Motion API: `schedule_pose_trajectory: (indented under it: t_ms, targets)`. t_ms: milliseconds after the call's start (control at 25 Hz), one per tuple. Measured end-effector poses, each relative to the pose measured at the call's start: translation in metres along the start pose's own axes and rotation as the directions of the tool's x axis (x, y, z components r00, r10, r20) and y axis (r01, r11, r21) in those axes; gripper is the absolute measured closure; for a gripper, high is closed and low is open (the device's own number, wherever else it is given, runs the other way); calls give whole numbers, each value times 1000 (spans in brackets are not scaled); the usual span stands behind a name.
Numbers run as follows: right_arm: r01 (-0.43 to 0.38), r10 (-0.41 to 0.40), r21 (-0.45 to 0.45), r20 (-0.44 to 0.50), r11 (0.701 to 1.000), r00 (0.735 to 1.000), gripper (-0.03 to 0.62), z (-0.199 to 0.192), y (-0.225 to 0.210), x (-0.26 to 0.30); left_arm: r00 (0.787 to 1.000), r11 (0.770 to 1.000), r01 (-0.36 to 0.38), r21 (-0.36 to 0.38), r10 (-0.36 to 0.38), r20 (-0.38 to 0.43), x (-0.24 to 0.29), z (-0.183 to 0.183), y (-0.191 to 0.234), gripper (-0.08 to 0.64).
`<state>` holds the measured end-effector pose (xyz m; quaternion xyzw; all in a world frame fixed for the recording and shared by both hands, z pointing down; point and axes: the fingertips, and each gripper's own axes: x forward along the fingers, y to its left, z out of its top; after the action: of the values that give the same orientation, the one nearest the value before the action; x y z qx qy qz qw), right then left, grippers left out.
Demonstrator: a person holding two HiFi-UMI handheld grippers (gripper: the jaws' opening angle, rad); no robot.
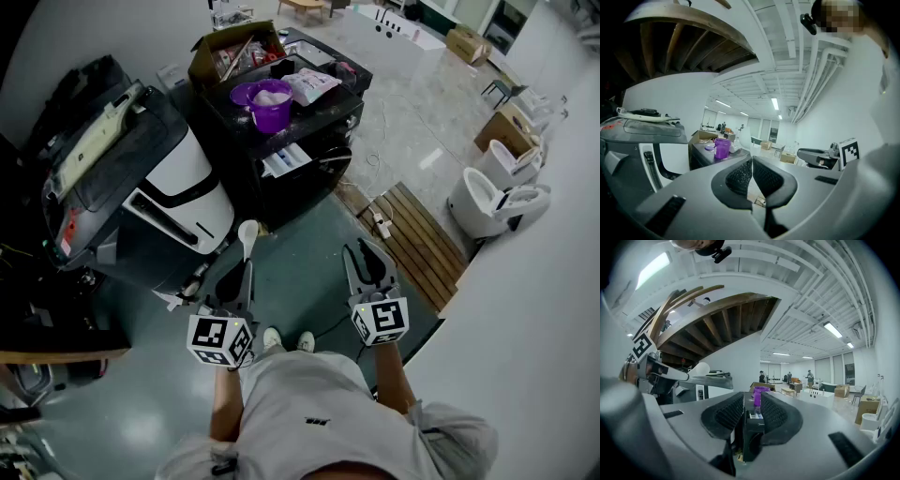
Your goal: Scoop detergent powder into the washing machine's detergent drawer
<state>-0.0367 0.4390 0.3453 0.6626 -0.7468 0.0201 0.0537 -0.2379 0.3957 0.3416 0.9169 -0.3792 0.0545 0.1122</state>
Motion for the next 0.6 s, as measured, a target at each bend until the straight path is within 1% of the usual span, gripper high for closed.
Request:
schedule_pose_trajectory:
  t_ms: [80, 200, 280, 320, 480, 600]
  targets:
    - [-7, 7, -2, 1, 1000, 1000, 502, -2, -7, -5, 1000, 1000, -8, -11, 8, -11, 1, -4, -9, 543]
    - [-28, 28, 17, -9, 999, 1000, 493, -8, -12, -7, 1000, 1000, -4, -6, 4, -6, 5, -7, -21, 543]
    - [-53, 54, 44, -16, 998, 998, 442, -14, -11, -5, 1000, 1000, 2, 1, -2, -1, 7, -8, -26, 543]
    - [-67, 68, 55, -17, 996, 998, 436, -17, -10, -3, 1000, 1000, 2, 5, -2, -1, 10, -9, -28, 543]
    - [-98, 99, 66, -8, 993, 995, 431, -19, -7, 8, 1000, 1000, -2, 22, 2, -5, 23, -9, -29, 543]
    - [-111, 112, 61, -10, 992, 994, 431, -21, -6, 24, 1000, 1000, -2, 27, 2, 0, 35, -10, -21, 543]
